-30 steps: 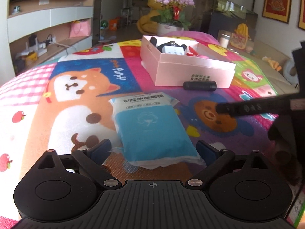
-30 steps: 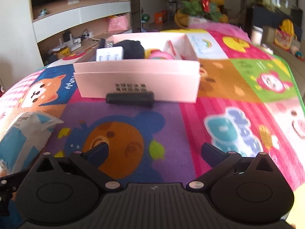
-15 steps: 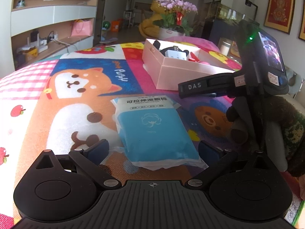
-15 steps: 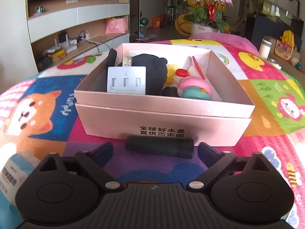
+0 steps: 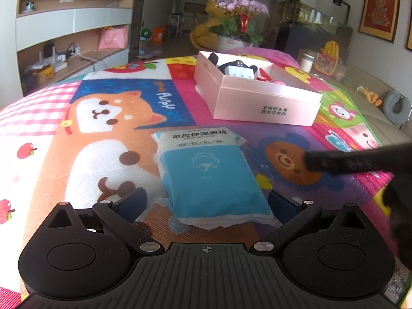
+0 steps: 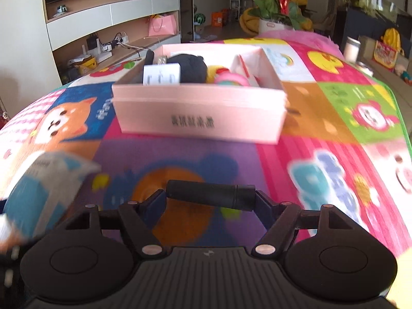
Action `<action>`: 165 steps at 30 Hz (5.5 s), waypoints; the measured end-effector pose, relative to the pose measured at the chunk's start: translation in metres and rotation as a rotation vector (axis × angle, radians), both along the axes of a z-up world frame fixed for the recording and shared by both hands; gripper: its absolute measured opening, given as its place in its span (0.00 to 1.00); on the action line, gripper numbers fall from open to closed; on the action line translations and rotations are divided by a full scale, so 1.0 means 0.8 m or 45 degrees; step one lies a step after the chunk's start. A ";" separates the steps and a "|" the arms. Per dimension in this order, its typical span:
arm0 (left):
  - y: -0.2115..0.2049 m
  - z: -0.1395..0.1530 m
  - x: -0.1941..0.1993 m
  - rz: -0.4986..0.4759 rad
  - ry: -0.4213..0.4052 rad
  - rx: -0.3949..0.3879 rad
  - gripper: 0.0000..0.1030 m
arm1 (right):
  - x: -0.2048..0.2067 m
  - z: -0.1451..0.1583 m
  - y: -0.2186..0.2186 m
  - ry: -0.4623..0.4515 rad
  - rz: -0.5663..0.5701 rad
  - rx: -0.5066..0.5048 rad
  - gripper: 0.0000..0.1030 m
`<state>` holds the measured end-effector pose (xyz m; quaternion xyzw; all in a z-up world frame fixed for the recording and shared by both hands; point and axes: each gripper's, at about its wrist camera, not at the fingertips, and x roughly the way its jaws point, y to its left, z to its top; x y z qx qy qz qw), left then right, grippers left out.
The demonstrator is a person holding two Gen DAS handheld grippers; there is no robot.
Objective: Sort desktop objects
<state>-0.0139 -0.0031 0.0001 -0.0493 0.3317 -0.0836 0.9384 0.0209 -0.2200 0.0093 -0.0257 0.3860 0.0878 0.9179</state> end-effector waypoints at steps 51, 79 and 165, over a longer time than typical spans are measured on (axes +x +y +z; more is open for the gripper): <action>-0.111 0.166 0.054 -0.098 -0.375 0.132 0.61 | -0.115 0.162 -0.108 -0.626 -0.068 0.134 0.72; -0.027 0.059 0.088 -0.010 -0.179 0.083 0.99 | 0.062 0.165 -0.058 -0.382 0.039 0.221 0.72; 0.007 0.016 0.049 0.072 0.010 -0.119 1.00 | 0.177 0.091 0.018 0.116 0.123 0.478 0.59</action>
